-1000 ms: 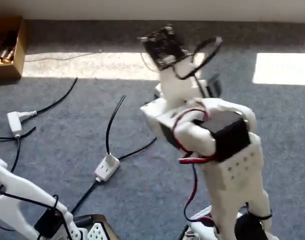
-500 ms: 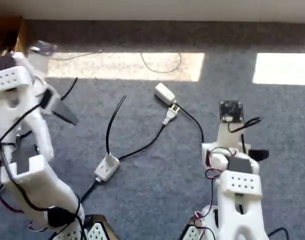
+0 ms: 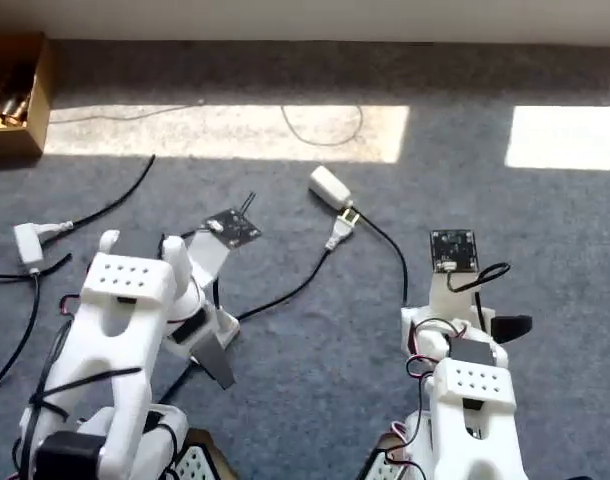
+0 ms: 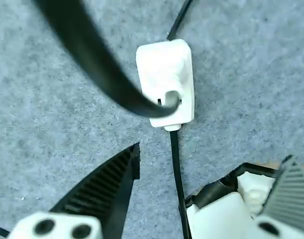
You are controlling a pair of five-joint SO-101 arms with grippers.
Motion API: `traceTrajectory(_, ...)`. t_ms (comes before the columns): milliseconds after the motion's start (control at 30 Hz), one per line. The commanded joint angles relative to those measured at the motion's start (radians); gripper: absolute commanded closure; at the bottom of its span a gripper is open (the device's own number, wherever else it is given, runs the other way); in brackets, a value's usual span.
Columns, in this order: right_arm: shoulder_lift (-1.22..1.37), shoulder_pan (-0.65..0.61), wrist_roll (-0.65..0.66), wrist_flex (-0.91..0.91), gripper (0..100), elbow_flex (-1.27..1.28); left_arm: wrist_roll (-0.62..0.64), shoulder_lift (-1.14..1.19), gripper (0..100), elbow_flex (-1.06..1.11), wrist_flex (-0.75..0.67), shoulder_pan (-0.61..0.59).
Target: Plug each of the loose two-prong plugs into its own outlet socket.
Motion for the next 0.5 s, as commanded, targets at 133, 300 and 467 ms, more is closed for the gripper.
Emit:
traceTrajectory(133,-0.019,0.002,-0.002,-0.016,40.6,-0.007,0.074,-0.096,67,0.143,-0.184,0.035)
traceTrajectory(300,-0.019,0.002,-0.002,-0.016,40.6,-0.005,0.075,-0.096,67,0.189,-0.285,0.038)
traceTrajectory(467,-0.019,0.002,-0.002,-0.018,40.6,-0.002,0.075,-0.096,67,0.260,-0.356,0.038)
